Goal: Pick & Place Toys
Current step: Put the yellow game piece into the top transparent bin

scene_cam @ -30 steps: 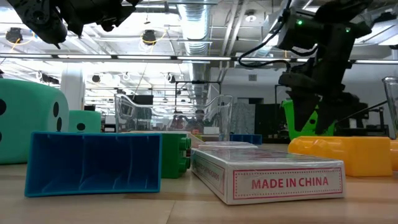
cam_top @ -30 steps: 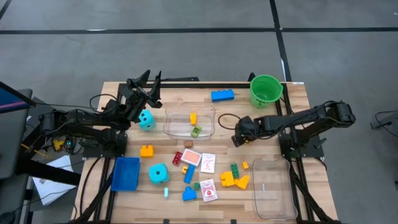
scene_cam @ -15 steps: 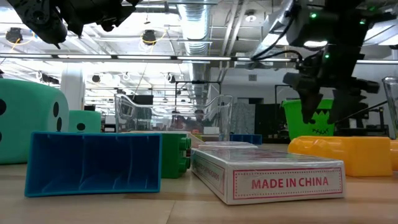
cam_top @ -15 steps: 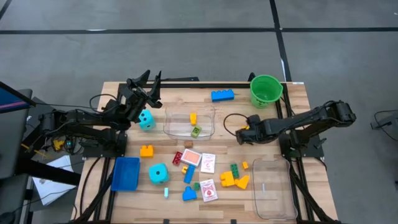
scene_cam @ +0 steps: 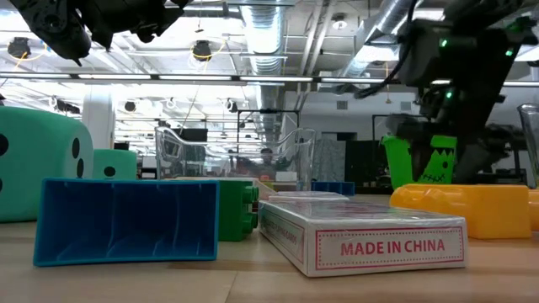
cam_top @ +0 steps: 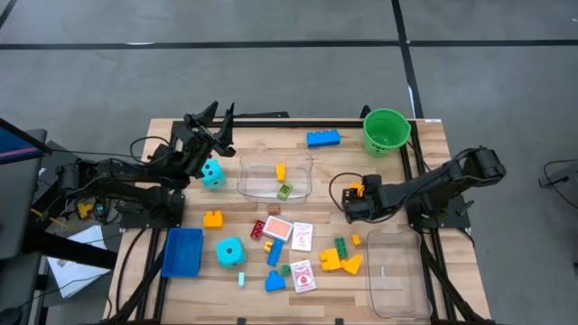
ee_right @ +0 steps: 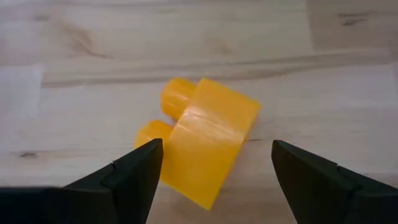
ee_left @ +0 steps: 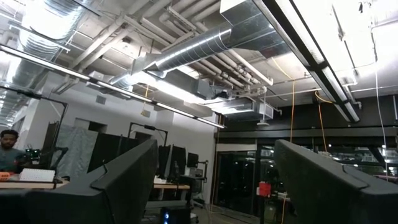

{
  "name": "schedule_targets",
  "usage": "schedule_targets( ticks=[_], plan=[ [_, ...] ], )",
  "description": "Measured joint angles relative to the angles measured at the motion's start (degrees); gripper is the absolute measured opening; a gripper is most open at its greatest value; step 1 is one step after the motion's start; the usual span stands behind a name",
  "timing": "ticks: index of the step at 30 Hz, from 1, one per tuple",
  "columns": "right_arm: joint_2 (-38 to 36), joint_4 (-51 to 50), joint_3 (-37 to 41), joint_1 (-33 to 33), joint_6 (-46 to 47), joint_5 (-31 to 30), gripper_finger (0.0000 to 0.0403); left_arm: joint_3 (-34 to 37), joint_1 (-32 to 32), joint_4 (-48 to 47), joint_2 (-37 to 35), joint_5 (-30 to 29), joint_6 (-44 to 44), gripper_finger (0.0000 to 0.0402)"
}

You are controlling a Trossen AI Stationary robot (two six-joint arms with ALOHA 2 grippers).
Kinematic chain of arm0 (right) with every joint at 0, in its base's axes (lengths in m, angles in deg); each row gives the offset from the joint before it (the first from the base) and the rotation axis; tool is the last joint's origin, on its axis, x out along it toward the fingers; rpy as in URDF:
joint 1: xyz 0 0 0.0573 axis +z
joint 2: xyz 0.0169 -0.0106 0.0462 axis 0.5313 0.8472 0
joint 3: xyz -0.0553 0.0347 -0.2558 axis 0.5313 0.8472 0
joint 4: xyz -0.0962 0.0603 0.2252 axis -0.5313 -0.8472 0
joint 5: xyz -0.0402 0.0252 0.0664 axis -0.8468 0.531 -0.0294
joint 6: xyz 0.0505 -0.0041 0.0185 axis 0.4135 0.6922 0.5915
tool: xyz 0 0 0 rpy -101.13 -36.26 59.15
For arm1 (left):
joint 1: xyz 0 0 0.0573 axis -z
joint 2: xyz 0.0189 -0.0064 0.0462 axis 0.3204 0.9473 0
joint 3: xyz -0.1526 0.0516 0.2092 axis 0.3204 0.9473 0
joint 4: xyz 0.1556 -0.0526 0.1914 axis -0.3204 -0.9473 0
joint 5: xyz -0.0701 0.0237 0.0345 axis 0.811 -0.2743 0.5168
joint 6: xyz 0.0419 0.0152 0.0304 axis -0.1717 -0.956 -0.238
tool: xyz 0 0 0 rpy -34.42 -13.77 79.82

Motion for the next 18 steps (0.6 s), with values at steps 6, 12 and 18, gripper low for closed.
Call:
schedule_targets(
  ticks=[6,12,18],
  plan=[
    [3.0,2.1,-0.2,-0.3,-0.3,-1.8,0.0292,0.0,0.0,0.0,0.0,0.0,0.0,0.0315],
    [2.5,2.0,-0.2,-1.3,-9.4,-1.9,0.0292,0.0,0.0,0.0,0.0,0.0,0.0,0.0315],
    [2.1,1.7,-0.2,-3.7,-17.7,-1.8,0.0292,0.0,0.0,0.0,0.0,0.0,0.0,0.0315]
  ],
)
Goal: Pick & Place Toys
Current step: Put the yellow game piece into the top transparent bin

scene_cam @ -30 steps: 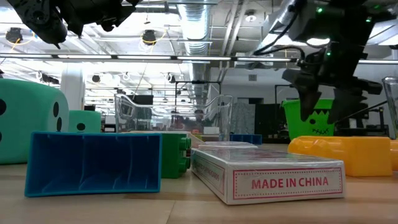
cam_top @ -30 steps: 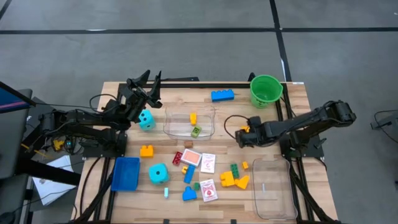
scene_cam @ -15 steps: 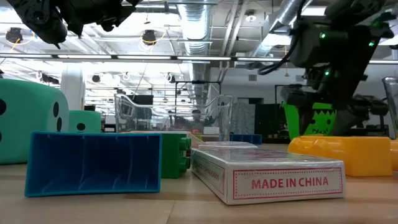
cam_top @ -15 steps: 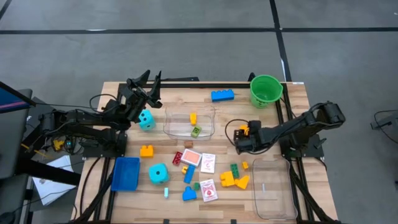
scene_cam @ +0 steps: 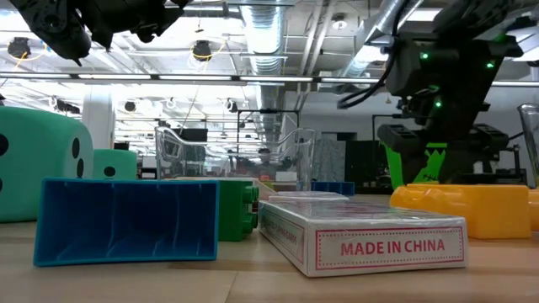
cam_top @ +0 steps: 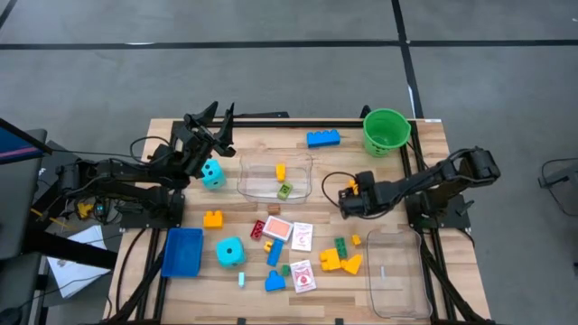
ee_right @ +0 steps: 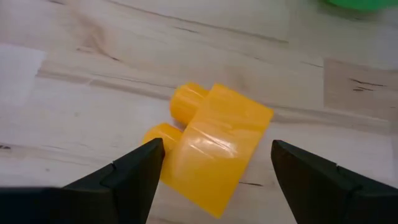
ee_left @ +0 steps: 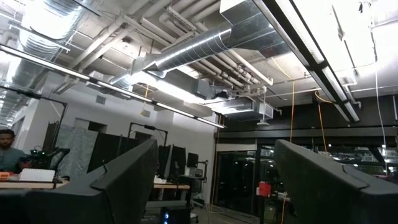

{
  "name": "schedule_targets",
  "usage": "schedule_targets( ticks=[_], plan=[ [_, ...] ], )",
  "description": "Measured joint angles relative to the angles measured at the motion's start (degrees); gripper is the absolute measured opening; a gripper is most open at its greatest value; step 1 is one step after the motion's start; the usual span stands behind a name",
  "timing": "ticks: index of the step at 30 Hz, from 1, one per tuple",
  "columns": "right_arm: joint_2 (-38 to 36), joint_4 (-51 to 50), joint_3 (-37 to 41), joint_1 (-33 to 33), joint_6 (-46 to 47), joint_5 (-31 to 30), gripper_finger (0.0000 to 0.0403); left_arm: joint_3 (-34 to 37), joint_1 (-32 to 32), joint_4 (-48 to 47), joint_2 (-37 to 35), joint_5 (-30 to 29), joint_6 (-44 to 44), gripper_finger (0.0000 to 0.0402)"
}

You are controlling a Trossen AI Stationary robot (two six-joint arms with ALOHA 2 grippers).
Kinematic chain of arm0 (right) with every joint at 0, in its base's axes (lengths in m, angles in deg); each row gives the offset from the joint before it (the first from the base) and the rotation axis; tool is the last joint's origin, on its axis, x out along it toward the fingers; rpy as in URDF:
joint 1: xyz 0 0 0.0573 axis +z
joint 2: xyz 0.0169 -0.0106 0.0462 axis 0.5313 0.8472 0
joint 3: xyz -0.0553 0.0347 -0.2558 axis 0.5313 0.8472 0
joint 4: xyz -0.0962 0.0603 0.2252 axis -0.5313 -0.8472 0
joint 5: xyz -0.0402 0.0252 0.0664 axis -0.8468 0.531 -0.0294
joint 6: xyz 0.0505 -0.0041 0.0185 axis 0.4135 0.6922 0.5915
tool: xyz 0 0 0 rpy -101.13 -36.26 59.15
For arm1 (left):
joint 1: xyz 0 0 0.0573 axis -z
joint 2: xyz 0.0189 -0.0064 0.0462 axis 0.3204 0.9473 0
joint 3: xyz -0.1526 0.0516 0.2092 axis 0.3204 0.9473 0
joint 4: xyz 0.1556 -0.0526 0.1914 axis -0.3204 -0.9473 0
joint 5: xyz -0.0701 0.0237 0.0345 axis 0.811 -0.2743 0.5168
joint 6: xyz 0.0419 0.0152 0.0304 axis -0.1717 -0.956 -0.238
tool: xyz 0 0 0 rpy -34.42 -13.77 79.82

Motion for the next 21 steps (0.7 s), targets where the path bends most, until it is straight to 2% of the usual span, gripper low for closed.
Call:
schedule_targets(
  ticks=[6,14,21],
  plan=[
    [-1.5,-0.9,0.4,0.8,4.5,-1.7,0.0292,0.0,0.0,0.0,0.0,0.0,0.0,0.0315],
    [-6.6,-2.0,0.3,5.2,15.6,-9.0,0.0292,0.0,0.0,0.0,0.0,0.0,0.0,0.0315],
    [-2.7,-1.0,0.2,5.3,18.8,-9.5,0.0293,0.0,0.0,0.0,0.0,0.0,0.3,0.0315]
  ],
)
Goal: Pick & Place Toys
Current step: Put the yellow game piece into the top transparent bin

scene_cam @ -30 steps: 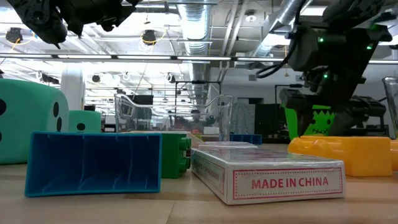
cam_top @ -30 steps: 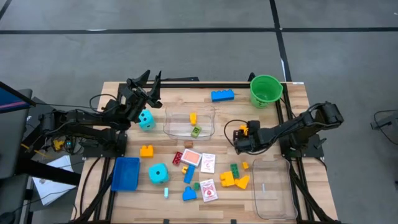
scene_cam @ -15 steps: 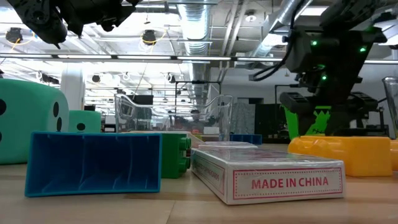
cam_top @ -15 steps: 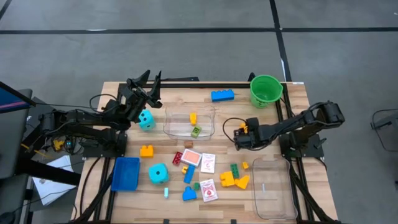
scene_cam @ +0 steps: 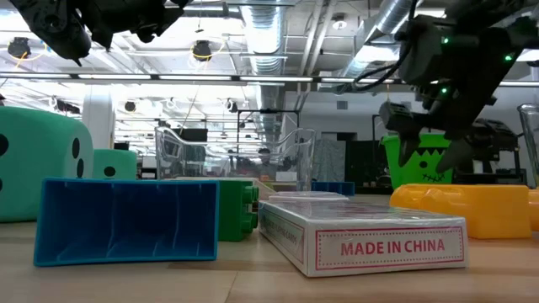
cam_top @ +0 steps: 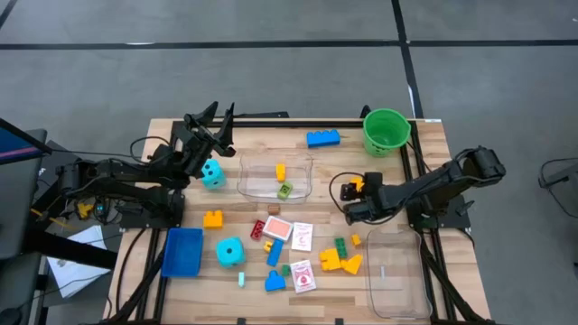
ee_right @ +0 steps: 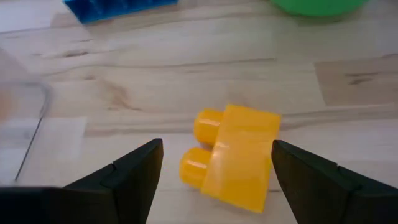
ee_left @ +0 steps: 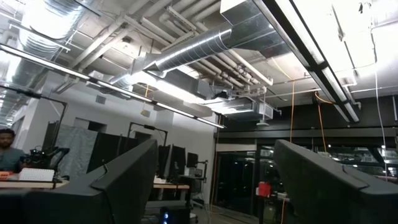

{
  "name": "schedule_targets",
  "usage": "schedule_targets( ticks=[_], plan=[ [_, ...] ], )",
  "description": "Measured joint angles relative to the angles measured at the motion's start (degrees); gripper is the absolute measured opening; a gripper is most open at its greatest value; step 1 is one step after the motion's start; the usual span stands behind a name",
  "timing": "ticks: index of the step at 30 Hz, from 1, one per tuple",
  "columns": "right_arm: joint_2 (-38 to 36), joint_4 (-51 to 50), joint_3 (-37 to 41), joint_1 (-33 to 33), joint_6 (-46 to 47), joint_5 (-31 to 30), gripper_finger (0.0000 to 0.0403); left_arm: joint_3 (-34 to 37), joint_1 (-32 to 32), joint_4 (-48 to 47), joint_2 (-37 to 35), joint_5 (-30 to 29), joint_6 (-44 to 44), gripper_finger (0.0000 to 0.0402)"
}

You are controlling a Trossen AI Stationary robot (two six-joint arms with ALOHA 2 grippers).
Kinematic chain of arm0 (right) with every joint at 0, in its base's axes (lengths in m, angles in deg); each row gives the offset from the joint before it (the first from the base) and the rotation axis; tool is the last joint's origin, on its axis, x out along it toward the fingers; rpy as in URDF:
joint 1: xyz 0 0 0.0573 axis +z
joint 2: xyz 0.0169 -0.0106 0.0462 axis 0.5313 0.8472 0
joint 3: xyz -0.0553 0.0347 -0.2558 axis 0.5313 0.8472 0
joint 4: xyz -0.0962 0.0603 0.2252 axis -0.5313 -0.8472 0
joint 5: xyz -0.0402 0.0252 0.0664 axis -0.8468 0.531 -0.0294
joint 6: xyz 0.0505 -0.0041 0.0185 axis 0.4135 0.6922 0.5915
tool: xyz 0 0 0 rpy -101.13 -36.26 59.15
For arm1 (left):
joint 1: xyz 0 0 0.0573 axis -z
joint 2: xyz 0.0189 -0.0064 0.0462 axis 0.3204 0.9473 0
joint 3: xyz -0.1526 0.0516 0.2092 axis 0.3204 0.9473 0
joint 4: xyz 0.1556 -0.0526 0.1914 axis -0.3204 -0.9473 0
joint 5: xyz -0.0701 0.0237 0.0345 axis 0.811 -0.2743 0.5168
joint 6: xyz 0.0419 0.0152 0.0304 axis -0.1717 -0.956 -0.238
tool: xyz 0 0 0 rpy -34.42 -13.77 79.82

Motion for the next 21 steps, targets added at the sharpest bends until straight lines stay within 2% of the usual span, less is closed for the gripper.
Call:
schedule_targets(
  ticks=[12,21],
  plan=[
    [0.0,-2.2,-1.7,-3.0,-1.3,3.4,0.0338,0.0,0.0,0.0,0.0,0.0,0.2,0.0315],
    [0.5,-2.4,-2.7,-5.4,-4.2,3.2,0.0345,0.0,0.0,0.0,0.0,0.0,0.2,0.0315]
  ],
)
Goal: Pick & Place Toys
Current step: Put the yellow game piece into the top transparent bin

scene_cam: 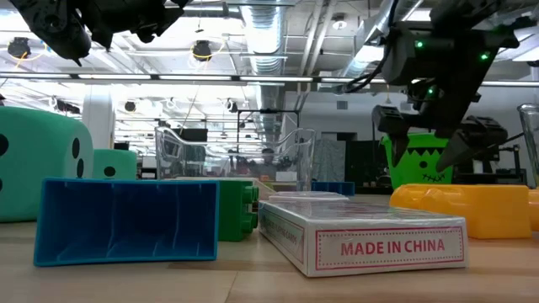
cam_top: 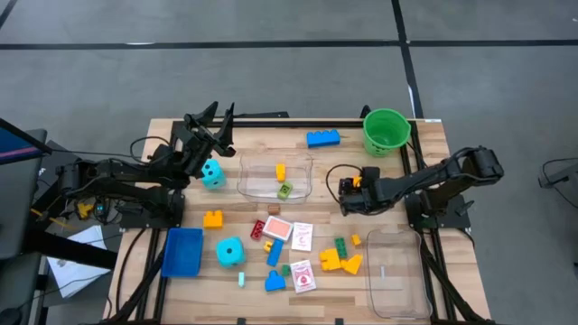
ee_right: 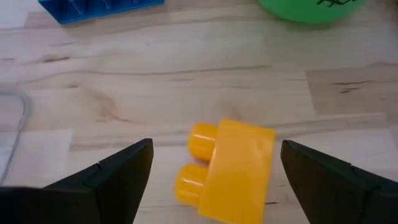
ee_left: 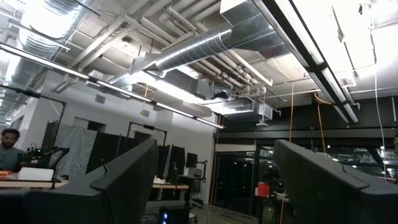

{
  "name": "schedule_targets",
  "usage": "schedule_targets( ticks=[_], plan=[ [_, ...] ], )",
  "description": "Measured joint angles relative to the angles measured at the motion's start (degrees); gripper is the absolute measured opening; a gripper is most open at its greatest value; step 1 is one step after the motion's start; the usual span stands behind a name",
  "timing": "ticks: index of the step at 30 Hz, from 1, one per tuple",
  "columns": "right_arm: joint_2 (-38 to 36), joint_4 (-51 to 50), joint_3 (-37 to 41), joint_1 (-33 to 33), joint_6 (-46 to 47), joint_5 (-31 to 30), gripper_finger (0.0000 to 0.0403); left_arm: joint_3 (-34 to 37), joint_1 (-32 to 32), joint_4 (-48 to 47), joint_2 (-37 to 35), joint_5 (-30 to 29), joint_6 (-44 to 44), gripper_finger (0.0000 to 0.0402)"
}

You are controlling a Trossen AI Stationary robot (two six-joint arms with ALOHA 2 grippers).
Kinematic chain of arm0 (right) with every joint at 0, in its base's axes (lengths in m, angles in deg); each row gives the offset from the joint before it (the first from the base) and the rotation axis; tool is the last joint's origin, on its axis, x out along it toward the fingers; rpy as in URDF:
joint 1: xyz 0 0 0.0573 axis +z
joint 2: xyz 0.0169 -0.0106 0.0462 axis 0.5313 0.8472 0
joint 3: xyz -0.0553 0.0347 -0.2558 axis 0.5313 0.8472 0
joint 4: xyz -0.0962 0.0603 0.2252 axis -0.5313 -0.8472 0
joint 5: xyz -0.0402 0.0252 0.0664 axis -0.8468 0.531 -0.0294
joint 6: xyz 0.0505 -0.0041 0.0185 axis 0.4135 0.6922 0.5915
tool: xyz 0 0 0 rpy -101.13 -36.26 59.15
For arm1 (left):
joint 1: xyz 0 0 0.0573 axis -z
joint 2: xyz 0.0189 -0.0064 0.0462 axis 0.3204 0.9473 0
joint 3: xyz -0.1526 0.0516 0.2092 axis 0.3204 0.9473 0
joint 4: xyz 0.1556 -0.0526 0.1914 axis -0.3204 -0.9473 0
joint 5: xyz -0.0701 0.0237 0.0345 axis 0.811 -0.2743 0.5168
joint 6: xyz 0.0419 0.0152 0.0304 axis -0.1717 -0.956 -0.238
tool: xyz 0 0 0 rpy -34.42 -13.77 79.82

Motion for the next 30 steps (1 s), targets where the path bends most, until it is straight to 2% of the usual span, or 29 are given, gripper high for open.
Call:
schedule_targets(
  ticks=[16,24,30],
  plan=[
    [0.0,-0.8,0.1,1.3,5.1,1.4,0.0345,0.0,0.0,0.0,0.0,0.0,0.0,0.0315],
    [0.0,1.3,2.9,2.3,8.7,3.0,0.0345,0.0,0.0,-0.1,0.0,0.0,0.0,0.0315],
    [1.4,4.3,2.8,2.0,7.4,2.8,0.0345,0.0,0.0,-0.1,0.0,0.0,0.0,0.0315]
  ],
)
